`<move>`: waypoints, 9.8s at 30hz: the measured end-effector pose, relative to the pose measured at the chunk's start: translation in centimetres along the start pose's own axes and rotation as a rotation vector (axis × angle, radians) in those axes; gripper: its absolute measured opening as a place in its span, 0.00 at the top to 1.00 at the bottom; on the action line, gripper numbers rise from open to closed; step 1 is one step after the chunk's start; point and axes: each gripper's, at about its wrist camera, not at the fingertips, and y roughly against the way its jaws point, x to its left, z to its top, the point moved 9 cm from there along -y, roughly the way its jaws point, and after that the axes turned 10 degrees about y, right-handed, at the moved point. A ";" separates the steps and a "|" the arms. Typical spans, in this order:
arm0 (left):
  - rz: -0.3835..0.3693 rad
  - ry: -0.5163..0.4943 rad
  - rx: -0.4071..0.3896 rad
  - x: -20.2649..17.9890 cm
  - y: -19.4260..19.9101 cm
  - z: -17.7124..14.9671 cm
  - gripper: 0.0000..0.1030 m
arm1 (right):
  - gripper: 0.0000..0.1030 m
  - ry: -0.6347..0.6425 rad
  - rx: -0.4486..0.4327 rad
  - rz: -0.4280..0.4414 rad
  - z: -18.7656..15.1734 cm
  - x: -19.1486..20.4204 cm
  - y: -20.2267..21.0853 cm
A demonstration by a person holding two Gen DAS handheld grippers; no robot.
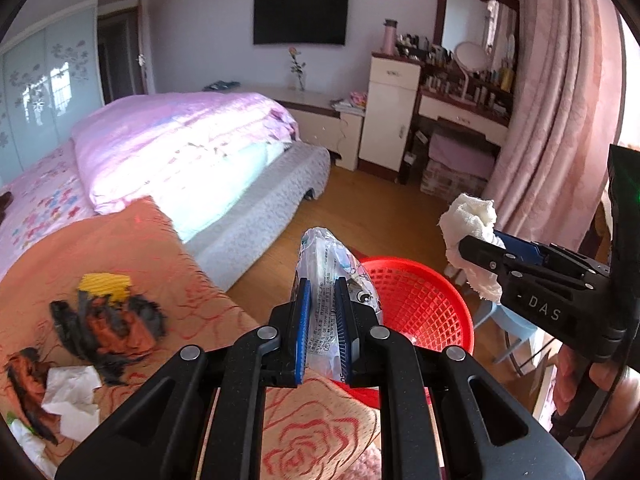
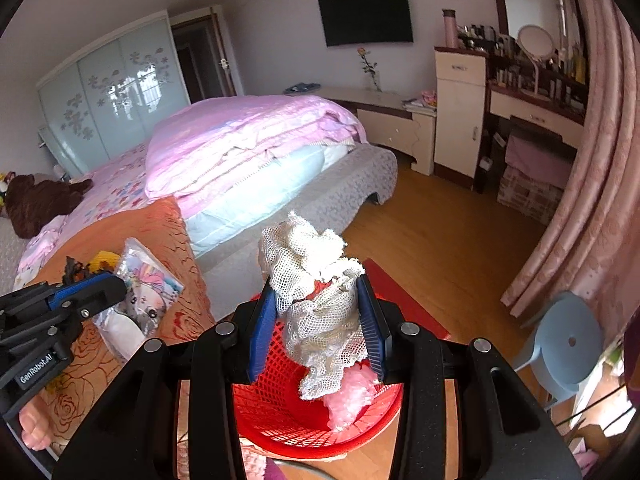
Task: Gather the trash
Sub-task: 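Open both tools to drop the wrapper and lace cloth into the basket, then grasp the green fuzzy item with the left tool while the right tool returns to the bed, then grasp the black and orange plastic bag with the right tool, then carry the green item and black-orange bag with both tools over the red basket, then open both tools to drop the green item and bag into the basket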
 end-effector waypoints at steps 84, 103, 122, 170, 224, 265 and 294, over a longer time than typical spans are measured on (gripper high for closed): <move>0.299 0.480 0.019 21.4 10.0 -13.1 0.47 | 0.27 0.208 0.036 0.134 -2.6 11.4 0.1; 0.304 0.473 -0.118 21.6 13.6 -11.2 0.67 | 0.25 0.333 0.035 0.274 -1.3 19.3 -0.3; 0.315 0.503 -0.144 22.8 14.7 -11.4 0.67 | 0.08 0.441 0.070 0.373 2.4 29.9 -8.4; 0.342 0.456 -0.210 21.7 16.5 -9.3 0.67 | 0.47 0.412 -0.012 0.396 0.3 24.5 2.1; 0.223 0.114 -0.162 9.0 9.3 -1.6 0.67 | 0.47 0.187 -0.057 0.135 2.3 8.8 2.6; 0.055 -0.042 -0.021 -1.3 -0.9 0.2 0.66 | 0.46 -0.031 0.008 0.009 -0.4 -1.2 -0.4; -0.001 -0.027 0.066 -1.3 -4.3 -1.3 0.31 | 0.27 -0.099 0.065 -0.012 -1.9 -2.7 -2.0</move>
